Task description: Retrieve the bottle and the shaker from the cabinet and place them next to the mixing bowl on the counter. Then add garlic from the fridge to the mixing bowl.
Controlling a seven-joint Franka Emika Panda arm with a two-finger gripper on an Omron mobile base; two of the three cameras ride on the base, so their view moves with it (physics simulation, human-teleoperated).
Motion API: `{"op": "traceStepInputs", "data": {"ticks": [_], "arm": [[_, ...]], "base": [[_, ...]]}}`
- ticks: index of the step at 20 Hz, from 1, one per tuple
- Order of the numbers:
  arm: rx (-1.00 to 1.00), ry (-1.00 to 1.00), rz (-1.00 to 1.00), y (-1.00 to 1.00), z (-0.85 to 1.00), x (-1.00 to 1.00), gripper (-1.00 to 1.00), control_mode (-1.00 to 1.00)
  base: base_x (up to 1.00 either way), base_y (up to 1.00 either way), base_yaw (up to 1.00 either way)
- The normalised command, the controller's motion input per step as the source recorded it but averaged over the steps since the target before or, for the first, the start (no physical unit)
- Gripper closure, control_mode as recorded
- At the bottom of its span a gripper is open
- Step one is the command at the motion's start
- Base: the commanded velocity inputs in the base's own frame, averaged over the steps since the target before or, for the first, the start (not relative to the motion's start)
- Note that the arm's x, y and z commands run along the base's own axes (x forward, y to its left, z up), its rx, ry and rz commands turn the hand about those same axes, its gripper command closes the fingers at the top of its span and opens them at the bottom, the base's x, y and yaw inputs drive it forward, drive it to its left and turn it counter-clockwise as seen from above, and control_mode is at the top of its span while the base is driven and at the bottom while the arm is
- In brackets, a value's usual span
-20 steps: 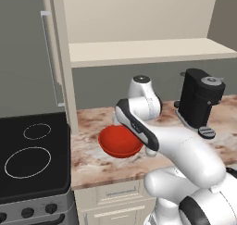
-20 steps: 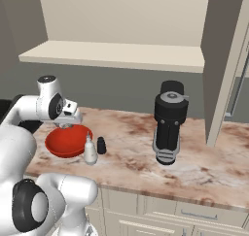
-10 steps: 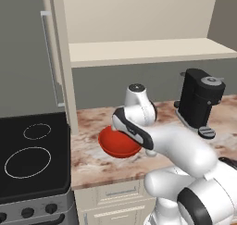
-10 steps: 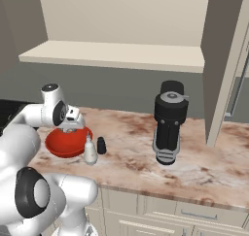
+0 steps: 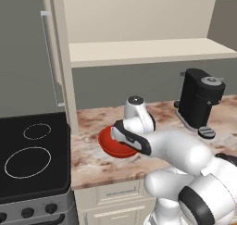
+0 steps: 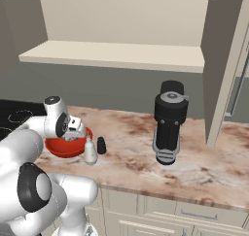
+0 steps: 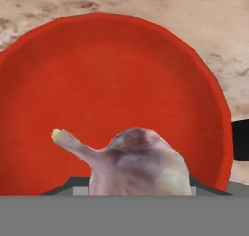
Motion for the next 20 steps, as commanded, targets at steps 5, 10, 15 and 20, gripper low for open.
{"op": "traceStepInputs", "data": {"ticks": [5, 10, 15, 20], "arm": [[0.0, 0.0, 0.0, 0.14, -0.07, -0.06, 1.0, -1.0], [0.0, 0.0, 0.0, 0.41, -0.01, 0.0, 1.0, -1.0], [0.0, 0.0, 0.0, 0.11, -0.19, 0.05, 1.0, -1.0], [0.0, 0.0, 0.0, -0.02, -0.32, 0.1, 1.0, -1.0]], "base": [[0.0, 0.0, 0.0], [0.0, 0.0, 0.0], [0.0, 0.0, 0.0], [0.0, 0.0, 0.0]]}}
